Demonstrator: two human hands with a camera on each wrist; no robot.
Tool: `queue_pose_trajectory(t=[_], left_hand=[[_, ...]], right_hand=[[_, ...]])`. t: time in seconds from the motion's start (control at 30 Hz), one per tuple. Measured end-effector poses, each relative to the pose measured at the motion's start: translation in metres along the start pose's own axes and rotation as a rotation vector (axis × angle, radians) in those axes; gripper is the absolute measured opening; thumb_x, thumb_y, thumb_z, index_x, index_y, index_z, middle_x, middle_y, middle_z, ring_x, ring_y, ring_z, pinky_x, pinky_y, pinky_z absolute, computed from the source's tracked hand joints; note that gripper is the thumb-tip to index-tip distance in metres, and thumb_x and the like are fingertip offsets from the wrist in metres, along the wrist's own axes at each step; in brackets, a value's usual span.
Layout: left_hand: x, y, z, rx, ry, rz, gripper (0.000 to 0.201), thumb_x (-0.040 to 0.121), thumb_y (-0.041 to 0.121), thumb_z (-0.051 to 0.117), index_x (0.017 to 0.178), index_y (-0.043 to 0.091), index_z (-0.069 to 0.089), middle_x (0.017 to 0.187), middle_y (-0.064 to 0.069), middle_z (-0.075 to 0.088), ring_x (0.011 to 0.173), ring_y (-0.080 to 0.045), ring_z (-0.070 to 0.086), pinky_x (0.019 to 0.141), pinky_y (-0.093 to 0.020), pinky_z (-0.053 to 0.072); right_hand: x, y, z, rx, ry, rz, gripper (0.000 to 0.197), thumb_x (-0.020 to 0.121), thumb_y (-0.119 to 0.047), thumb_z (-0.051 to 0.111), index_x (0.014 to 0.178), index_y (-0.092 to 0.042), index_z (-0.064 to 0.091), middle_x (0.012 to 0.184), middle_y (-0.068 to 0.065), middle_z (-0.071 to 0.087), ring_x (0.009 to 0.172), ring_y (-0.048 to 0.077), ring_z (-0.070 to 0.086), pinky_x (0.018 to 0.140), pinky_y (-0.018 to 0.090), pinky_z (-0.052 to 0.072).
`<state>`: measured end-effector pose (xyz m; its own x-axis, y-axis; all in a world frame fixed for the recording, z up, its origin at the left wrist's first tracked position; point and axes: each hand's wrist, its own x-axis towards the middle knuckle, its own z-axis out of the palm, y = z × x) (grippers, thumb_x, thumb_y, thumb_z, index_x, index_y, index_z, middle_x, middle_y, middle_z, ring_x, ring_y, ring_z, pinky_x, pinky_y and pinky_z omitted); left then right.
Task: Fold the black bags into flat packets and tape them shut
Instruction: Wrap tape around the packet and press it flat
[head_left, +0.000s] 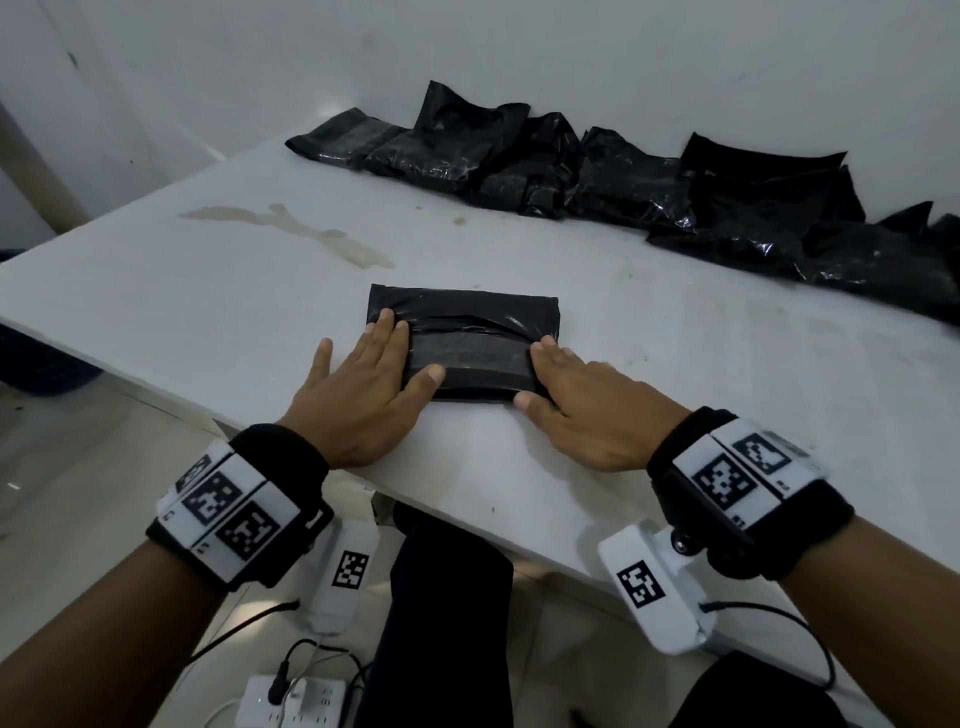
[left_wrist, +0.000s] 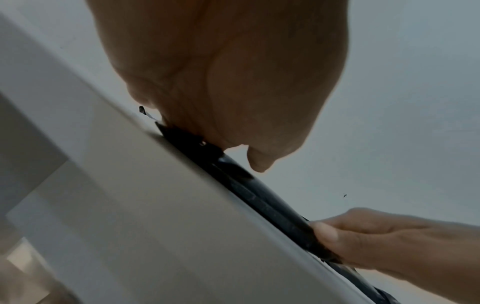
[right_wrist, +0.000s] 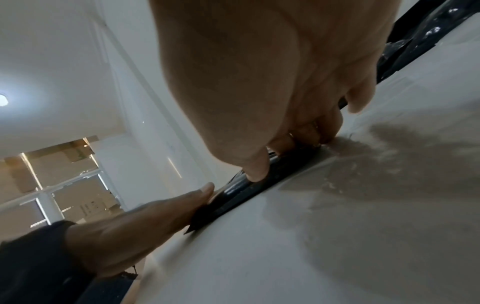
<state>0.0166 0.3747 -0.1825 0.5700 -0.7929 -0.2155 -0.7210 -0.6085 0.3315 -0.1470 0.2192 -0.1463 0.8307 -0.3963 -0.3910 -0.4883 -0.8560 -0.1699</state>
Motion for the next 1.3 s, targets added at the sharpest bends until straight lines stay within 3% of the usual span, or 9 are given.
queue_pose_trajectory(t=[0.13, 0.23, 0.33, 0.47, 0.57, 0.63, 0.77, 1.0, 1.3], left_hand=[[-0.001, -0.005, -0.009, -0.05, -0.053, 0.002, 0.067, 0.1, 0.055, 0.011, 0.157, 0.023, -0.003, 0.163, 0.011, -0.012, 0.148, -0.002, -0.008, 0.119, -0.046, -0.015], [-0.003, -0.01, -0.016, -0.164, -0.07, 0.023, 0.057, 0.104, 0.045, 0.017, 0.157, 0.028, 0.002, 0.161, 0.016, -0.009, 0.148, 0.0, -0.004, 0.119, -0.041, -0.015], [-0.002, -0.015, -0.02, -0.209, -0.034, 0.078, 0.056, 0.105, 0.036, 0.03, 0.156, 0.025, 0.01, 0.163, 0.013, -0.002, 0.149, -0.005, 0.005, 0.122, -0.042, -0.008], [-0.002, -0.01, -0.019, -0.167, 0.161, 0.119, 0.053, 0.102, 0.028, 0.048, 0.151, 0.014, 0.035, 0.162, -0.002, 0.02, 0.145, -0.023, 0.03, 0.119, -0.035, 0.019], [-0.006, -0.005, -0.014, -0.135, 0.36, 0.265, 0.047, 0.093, 0.016, 0.059, 0.139, 0.008, 0.053, 0.153, -0.015, 0.038, 0.142, -0.032, 0.035, 0.115, -0.035, 0.023], [-0.006, -0.005, -0.008, -0.093, 0.34, 0.388, 0.047, 0.092, 0.006, 0.05, 0.138, 0.012, 0.054, 0.153, -0.014, 0.039, 0.145, -0.031, 0.031, 0.118, -0.038, 0.023], [-0.01, -0.006, -0.002, -0.057, 0.158, 0.403, 0.065, 0.084, 0.019, 0.024, 0.147, 0.023, 0.042, 0.159, 0.004, 0.028, 0.149, -0.015, 0.019, 0.121, -0.043, 0.02], [-0.005, -0.011, -0.001, -0.121, 0.226, 0.309, 0.075, 0.076, 0.044, 0.022, 0.14, 0.021, 0.054, 0.152, 0.008, 0.039, 0.145, -0.009, 0.03, 0.117, -0.039, 0.031], [-0.011, -0.024, -0.001, -0.173, 0.302, 0.23, 0.064, 0.081, 0.049, 0.047, 0.135, 0.017, 0.058, 0.145, 0.005, 0.047, 0.137, -0.002, 0.037, 0.116, -0.031, 0.03]], right_hand=[[0.0, -0.002, 0.001, -0.135, -0.022, 0.052, 0.071, 0.103, -0.055, 0.014, 0.157, -0.015, -0.006, 0.166, 0.0, -0.008, 0.153, 0.02, -0.001, 0.119, 0.061, -0.003], [-0.002, 0.0, -0.003, -0.125, -0.057, 0.068, 0.071, 0.101, -0.059, 0.013, 0.158, -0.021, -0.008, 0.165, -0.006, -0.012, 0.152, 0.023, -0.01, 0.117, 0.065, -0.005], [-0.004, 0.001, -0.007, -0.093, -0.062, 0.068, 0.074, 0.099, -0.063, 0.012, 0.158, -0.023, -0.008, 0.165, -0.007, -0.013, 0.152, 0.022, -0.014, 0.117, 0.063, -0.007], [-0.007, -0.01, -0.009, -0.096, 0.061, -0.004, 0.079, 0.098, -0.063, 0.016, 0.158, -0.015, -0.002, 0.166, 0.001, -0.009, 0.152, 0.02, -0.013, 0.121, 0.056, -0.004], [-0.011, -0.021, -0.007, -0.16, 0.128, -0.147, 0.073, 0.102, -0.057, 0.019, 0.158, -0.018, -0.005, 0.165, 0.0, -0.014, 0.151, 0.018, -0.016, 0.122, 0.051, -0.003], [-0.009, -0.026, -0.004, -0.164, 0.129, -0.225, 0.067, 0.104, -0.051, 0.022, 0.158, -0.02, -0.002, 0.166, -0.001, -0.011, 0.152, 0.017, -0.014, 0.123, 0.046, 0.001], [-0.001, -0.025, 0.0, -0.129, 0.04, -0.23, 0.063, 0.106, -0.047, 0.023, 0.159, -0.021, -0.001, 0.166, -0.005, -0.009, 0.152, 0.012, -0.008, 0.124, 0.042, 0.008], [0.01, -0.016, -0.002, -0.024, 0.003, -0.248, 0.06, 0.106, -0.045, 0.024, 0.158, -0.023, 0.008, 0.165, -0.008, -0.002, 0.152, 0.009, -0.004, 0.123, 0.041, 0.013], [0.014, -0.005, -0.006, 0.026, -0.004, -0.291, 0.065, 0.103, -0.042, 0.042, 0.158, -0.02, 0.015, 0.164, -0.009, -0.001, 0.15, 0.004, -0.002, 0.124, 0.032, 0.005]])
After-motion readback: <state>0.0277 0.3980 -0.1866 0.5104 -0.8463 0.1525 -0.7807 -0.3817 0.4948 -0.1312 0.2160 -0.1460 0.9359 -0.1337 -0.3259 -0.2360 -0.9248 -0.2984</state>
